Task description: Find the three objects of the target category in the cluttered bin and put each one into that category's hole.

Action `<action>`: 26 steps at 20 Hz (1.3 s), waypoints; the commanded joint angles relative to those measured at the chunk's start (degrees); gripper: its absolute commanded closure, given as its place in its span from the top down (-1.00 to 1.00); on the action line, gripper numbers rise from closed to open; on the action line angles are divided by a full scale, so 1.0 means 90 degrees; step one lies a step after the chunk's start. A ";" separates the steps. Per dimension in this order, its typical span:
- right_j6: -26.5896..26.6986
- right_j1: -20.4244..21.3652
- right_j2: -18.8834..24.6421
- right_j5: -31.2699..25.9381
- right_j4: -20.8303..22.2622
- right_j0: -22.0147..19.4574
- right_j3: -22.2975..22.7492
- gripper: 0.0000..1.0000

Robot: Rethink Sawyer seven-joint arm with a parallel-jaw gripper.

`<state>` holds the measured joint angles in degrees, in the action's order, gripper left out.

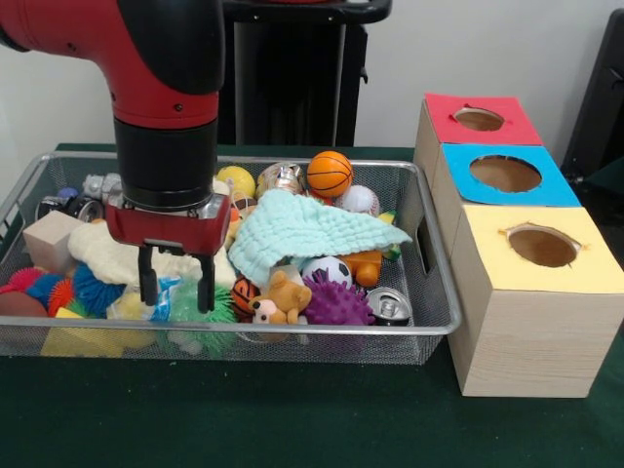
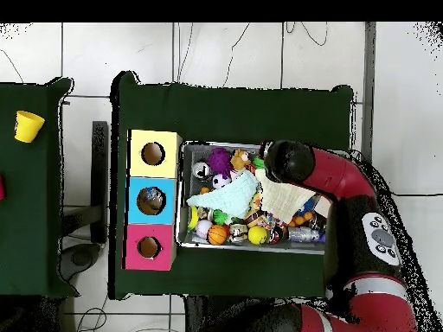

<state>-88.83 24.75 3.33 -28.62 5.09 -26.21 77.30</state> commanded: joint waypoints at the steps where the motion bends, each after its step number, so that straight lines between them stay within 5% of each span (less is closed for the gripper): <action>1: -0.0763 -0.0327 0.0457 -0.0144 -0.0166 -0.0150 0.0747 1.00; 26: -0.0993 -0.0302 -0.0277 -0.0449 0.0000 0.0394 0.0517 1.00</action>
<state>-88.83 24.88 1.16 -28.61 5.07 -23.72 79.13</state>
